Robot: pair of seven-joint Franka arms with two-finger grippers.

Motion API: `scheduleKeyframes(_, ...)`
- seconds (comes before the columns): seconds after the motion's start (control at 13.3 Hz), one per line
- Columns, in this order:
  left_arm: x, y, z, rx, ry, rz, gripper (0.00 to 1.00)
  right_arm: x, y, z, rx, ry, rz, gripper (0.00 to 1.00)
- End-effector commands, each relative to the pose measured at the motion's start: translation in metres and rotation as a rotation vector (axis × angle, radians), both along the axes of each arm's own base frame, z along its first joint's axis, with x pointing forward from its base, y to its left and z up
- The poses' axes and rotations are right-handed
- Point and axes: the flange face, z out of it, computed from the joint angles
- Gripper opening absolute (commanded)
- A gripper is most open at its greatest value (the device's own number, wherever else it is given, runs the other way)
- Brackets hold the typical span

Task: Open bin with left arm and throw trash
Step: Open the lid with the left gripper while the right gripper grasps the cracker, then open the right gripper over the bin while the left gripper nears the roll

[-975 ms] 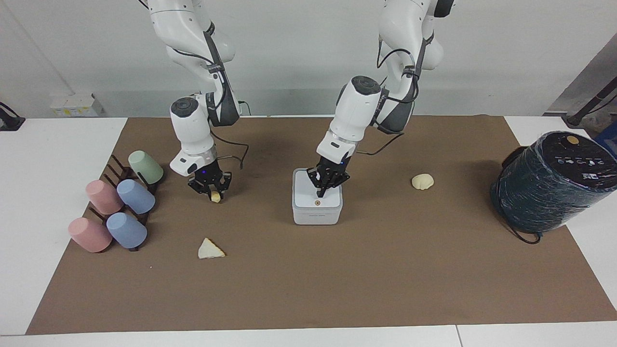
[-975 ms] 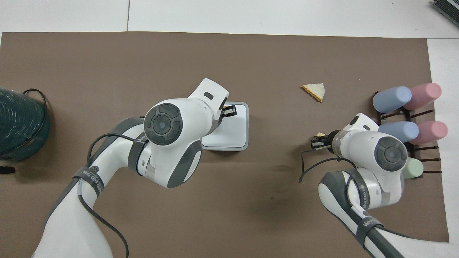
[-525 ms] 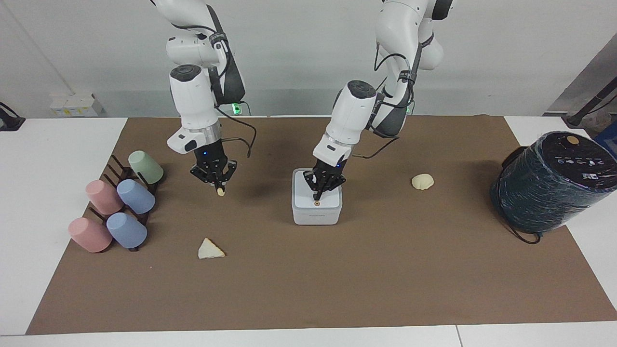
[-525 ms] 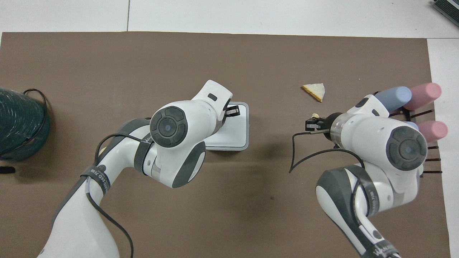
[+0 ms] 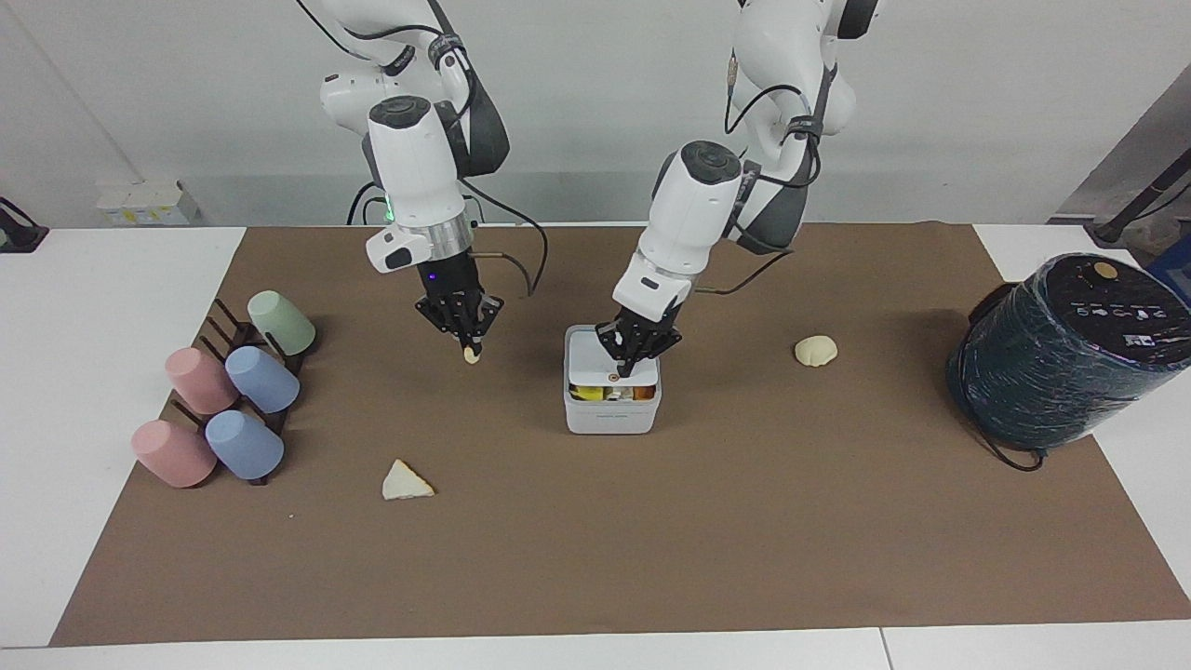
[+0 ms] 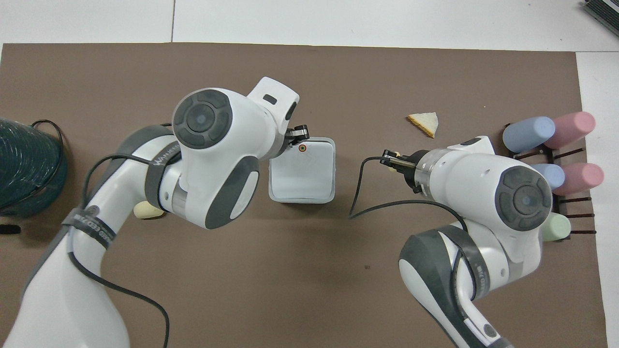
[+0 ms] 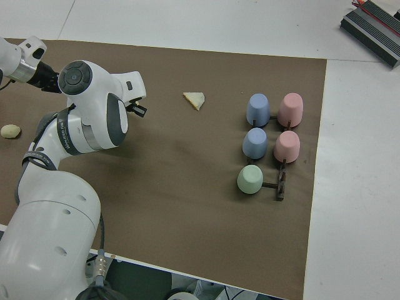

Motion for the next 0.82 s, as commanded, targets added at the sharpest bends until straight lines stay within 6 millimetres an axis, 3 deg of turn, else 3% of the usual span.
scheduleKeyframes(0.0,0.020,0.038,0.019,0.030,0.021,0.013,0.00,0.018,0.027,0.010,0.146,0.032,-0.062,0.00)
scheduleKeyframes(0.07,0.023,0.052,0.020,0.049,0.028,-0.007,0.00,0.023,0.041,0.010,0.212,0.049,-0.097,0.00)
scheduleKeyframes(0.22,0.035,0.088,0.015,0.074,0.038,-0.032,0.01,0.023,0.091,-0.001,0.332,0.035,-0.201,0.00)
scheduleKeyframes(0.45,0.044,0.145,0.001,0.122,0.049,-0.091,0.05,0.028,0.134,-0.013,0.392,0.047,-0.257,0.00)
scheduleKeyframes(0.6,0.043,0.183,-0.013,0.151,0.059,-0.147,0.18,0.020,0.174,-0.030,0.440,0.053,-0.300,0.00)
scheduleKeyframes(0.67,0.042,0.202,-0.019,0.156,0.067,-0.156,0.31,0.018,0.179,-0.037,0.440,0.055,-0.298,0.00)
scheduleKeyframes(0.75,0.039,0.217,-0.027,0.162,0.076,-0.167,0.46,0.016,0.180,-0.040,0.436,0.060,-0.299,0.12)
